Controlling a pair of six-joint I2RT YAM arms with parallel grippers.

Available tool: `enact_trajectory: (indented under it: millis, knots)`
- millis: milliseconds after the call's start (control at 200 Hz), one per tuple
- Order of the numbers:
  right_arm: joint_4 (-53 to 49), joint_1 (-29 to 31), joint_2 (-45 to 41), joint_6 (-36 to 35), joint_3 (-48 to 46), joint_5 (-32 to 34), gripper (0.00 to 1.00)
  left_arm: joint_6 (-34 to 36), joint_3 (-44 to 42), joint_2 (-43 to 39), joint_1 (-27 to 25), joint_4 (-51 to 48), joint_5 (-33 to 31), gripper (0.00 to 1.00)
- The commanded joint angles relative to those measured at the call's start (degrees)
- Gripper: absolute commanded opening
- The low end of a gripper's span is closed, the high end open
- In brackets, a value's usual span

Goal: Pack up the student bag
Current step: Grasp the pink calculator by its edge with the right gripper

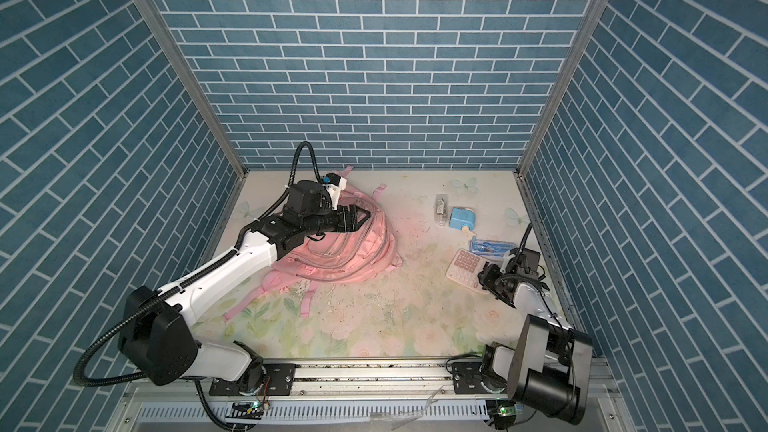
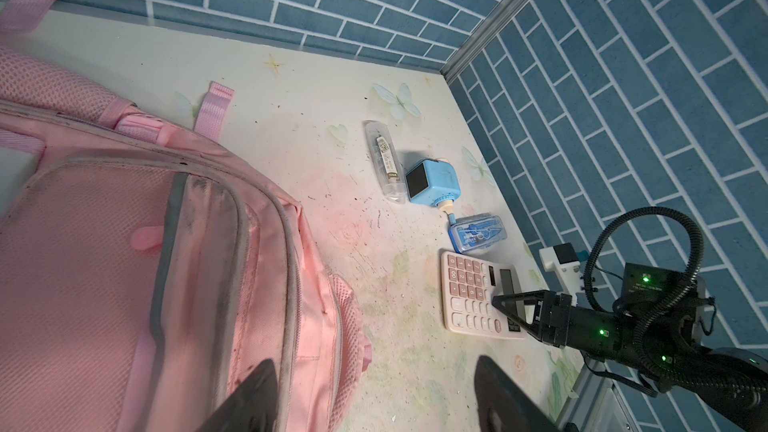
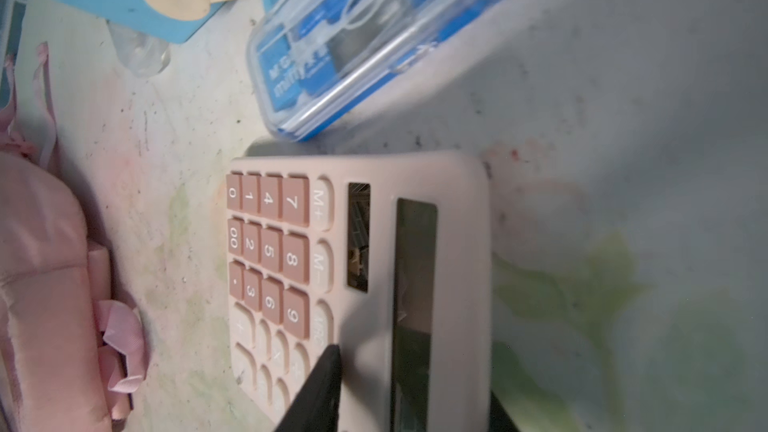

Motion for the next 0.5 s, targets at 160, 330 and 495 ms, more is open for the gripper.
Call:
enact_trajectory:
  millis: [160,330,495]
  knots:
    - [2.43,6.71,1.18,-1.79,-0.53,-2.51,0.31,0.57,0.47,-1.2,-0.38,0.85,-2.14,0.76]
    - [5.87,8.37,1.22,-0.63,-1.35,-5.9,0.3,2.5,0.96,-0.85,-0.39,-1.44,-3.38,0.76]
    - [10.26,8.83,1.2,1.05,-3.57,-9.57,0.32,2.91,0.37,-0.85,-0.43,-1.43,-3.45,0.75]
